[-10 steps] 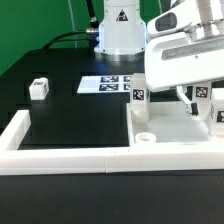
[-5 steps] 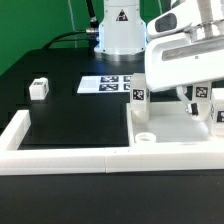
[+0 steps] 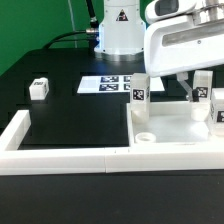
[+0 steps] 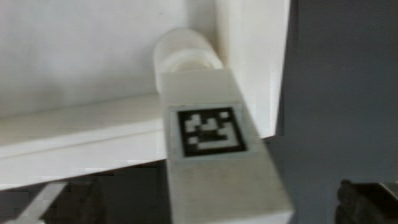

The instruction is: Assemble square table

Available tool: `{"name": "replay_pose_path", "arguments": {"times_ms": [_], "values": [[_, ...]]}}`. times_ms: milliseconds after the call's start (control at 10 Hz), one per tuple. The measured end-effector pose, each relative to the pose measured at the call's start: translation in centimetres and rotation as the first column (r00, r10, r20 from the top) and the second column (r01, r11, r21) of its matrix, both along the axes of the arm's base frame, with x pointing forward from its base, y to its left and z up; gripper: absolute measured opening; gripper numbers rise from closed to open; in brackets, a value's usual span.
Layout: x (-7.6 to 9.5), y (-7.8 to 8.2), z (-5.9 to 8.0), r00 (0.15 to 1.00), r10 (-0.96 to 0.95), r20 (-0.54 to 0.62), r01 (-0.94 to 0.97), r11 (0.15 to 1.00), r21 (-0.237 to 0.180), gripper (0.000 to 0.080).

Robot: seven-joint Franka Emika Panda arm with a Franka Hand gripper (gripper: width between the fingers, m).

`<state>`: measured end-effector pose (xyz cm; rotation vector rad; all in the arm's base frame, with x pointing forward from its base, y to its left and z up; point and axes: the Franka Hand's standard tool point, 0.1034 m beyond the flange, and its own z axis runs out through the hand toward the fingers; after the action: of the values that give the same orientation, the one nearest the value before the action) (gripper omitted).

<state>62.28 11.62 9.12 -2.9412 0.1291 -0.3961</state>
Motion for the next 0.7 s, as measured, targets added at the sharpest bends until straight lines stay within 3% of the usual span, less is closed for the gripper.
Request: {"name": "replay_pose_path", "arguments": {"times_ms": [100,400,500,700], "values": [[-0.3,0.3,0.1,0.995,0.025,-0.101,-0.023,1.0,0.018,0.0649],[-0.1,0.1,0.1,0.99,0.034,-0.134,-0.032,0.999,0.017,0.0649],[0.4,-0.6,0.6,0.976,0.043,-0.213,-0.047,0.999,-0.012,0.0649],[2.0,-0.6,0.8,0.97,0.034,-0.242,-0.047,0.998,-0.049,0.0649]]}}
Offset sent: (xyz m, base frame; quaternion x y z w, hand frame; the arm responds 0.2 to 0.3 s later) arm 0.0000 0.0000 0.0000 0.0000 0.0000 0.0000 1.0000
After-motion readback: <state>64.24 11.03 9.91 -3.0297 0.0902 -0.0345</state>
